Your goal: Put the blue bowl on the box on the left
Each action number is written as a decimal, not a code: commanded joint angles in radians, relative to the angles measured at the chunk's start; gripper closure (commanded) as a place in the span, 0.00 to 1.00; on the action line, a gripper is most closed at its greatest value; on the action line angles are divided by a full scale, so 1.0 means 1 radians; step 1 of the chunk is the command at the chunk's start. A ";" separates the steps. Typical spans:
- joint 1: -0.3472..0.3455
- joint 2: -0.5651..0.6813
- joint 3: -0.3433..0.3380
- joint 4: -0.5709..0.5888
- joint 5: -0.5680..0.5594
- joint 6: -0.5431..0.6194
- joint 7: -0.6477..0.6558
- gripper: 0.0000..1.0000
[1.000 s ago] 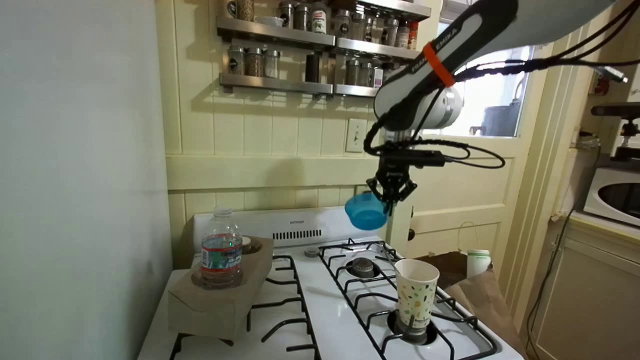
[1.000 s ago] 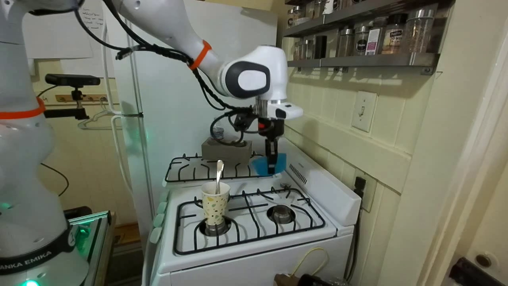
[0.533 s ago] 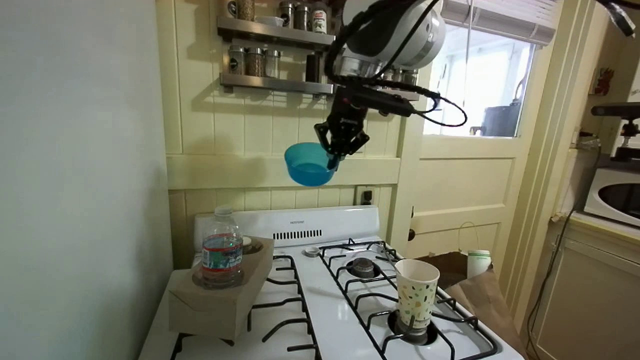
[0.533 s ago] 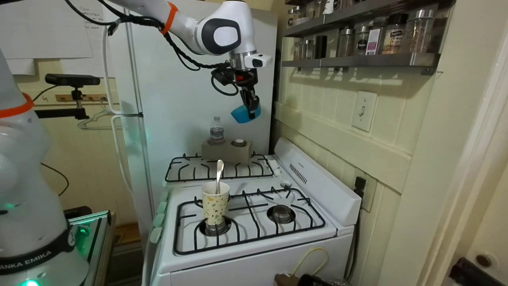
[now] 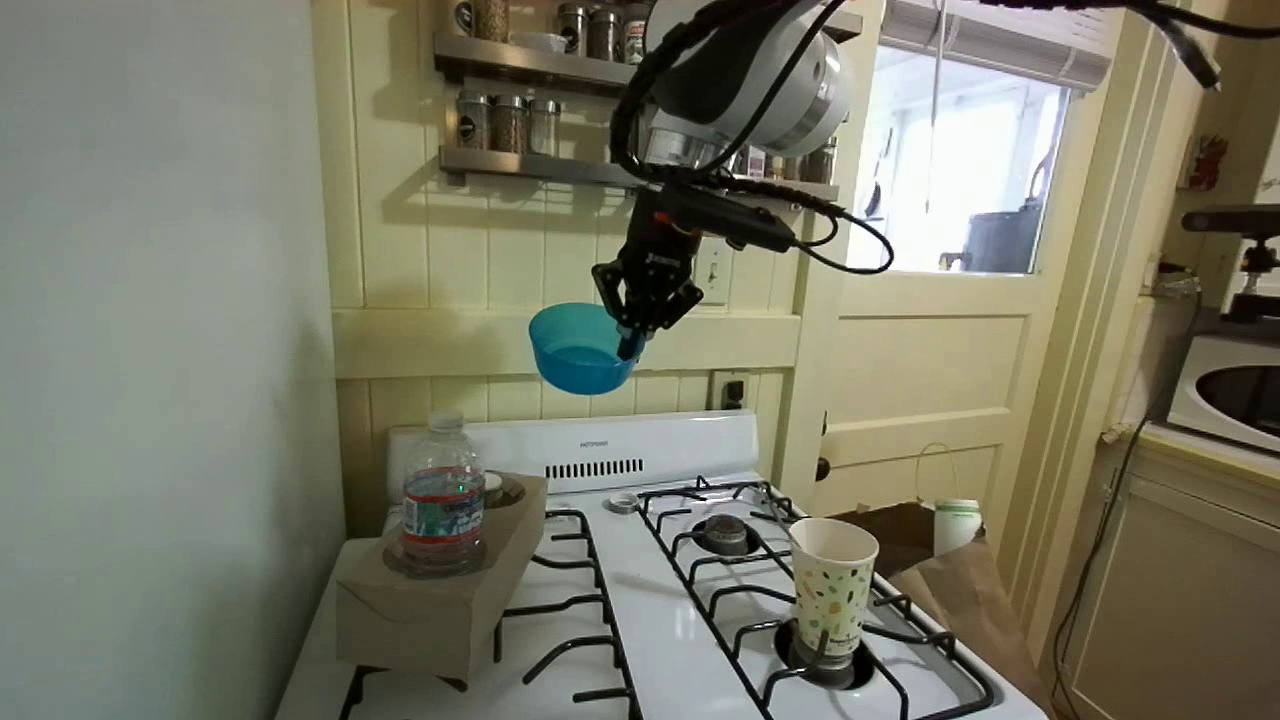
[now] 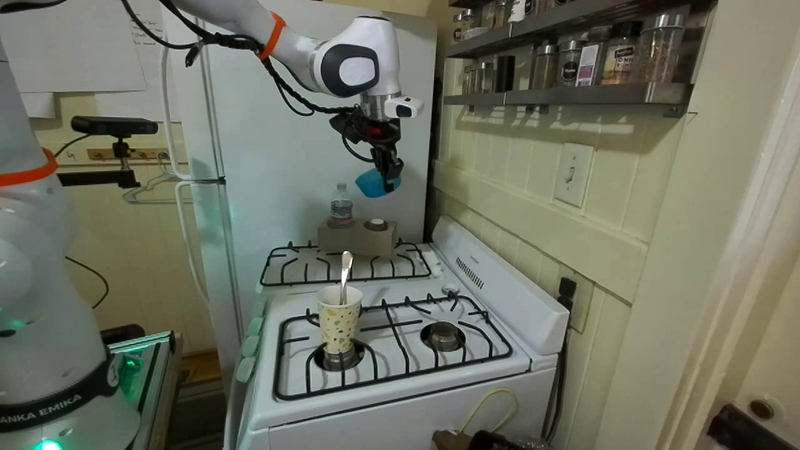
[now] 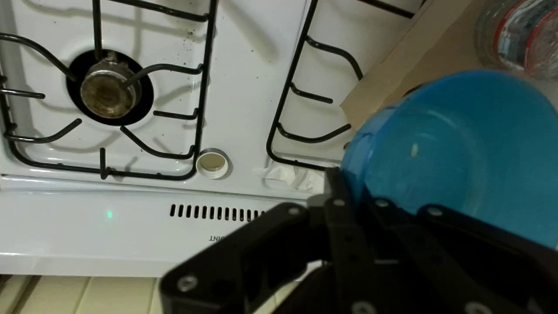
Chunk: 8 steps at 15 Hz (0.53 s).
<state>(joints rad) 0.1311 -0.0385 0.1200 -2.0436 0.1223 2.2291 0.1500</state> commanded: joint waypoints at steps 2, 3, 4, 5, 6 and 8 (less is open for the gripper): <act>0.034 0.145 0.045 0.079 -0.007 0.045 0.061 0.99; 0.042 0.180 0.052 0.095 -0.013 0.062 0.085 0.99; 0.048 0.207 0.056 0.113 -0.005 0.070 0.096 0.99; 0.056 0.233 0.059 0.123 0.007 0.089 0.111 0.99; 0.061 0.259 0.059 0.145 0.011 0.085 0.120 0.99; 0.073 0.299 0.049 0.169 -0.003 0.080 0.180 0.99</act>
<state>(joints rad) 0.1868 0.1927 0.1808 -1.9366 0.1223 2.3134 0.2599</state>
